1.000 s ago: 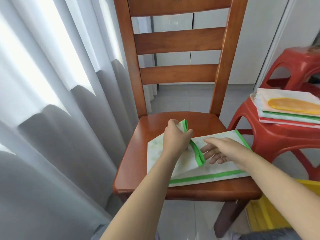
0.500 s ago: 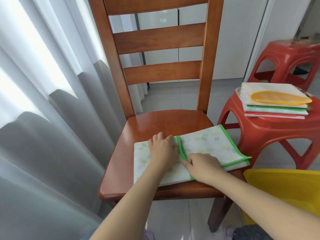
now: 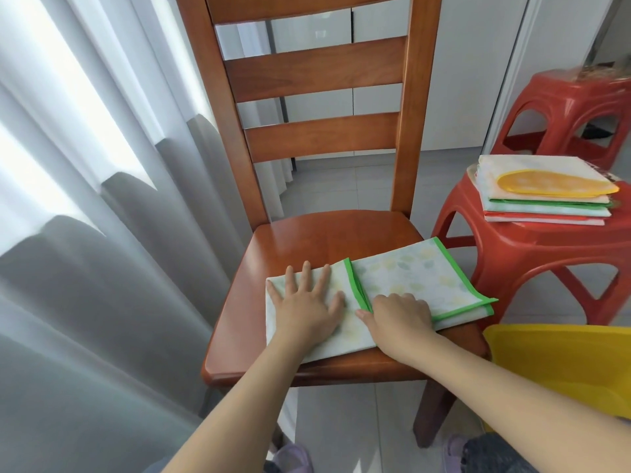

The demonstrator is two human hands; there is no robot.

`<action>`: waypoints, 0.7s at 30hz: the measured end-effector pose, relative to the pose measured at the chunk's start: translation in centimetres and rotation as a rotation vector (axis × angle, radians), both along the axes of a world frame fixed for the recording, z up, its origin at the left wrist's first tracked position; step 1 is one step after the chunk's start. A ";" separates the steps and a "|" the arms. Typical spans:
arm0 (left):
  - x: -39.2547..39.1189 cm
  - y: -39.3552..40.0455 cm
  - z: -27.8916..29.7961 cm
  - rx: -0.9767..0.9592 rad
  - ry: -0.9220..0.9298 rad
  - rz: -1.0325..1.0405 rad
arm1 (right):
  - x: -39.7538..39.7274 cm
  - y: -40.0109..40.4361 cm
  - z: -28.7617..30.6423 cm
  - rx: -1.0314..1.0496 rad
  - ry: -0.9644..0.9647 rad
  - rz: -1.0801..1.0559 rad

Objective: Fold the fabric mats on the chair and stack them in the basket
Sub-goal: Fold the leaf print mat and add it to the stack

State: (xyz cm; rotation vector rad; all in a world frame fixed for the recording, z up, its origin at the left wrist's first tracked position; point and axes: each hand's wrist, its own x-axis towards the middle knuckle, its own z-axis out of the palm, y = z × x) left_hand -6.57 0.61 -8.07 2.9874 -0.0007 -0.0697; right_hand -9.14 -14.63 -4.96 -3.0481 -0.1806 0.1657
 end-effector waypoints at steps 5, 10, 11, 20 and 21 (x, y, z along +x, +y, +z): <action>-0.4 0.1 0.5 0.021 0.009 0.059 | 0.5 -0.1 0.0 -0.013 -0.038 -0.002; -1.8 0.8 2.1 0.228 -0.142 0.092 | 3.9 -1.1 -0.3 -0.017 -0.129 0.029; -2.1 1.0 2.2 0.255 -0.179 0.073 | 4.6 -1.1 -0.4 0.008 -0.143 0.037; -1.7 1.5 1.2 -0.040 -0.125 -0.213 | 6.8 -0.5 -1.1 0.267 -0.125 0.047; -1.6 1.5 1.2 -0.074 -0.041 -0.186 | 6.7 -0.5 -1.1 0.249 -0.130 0.051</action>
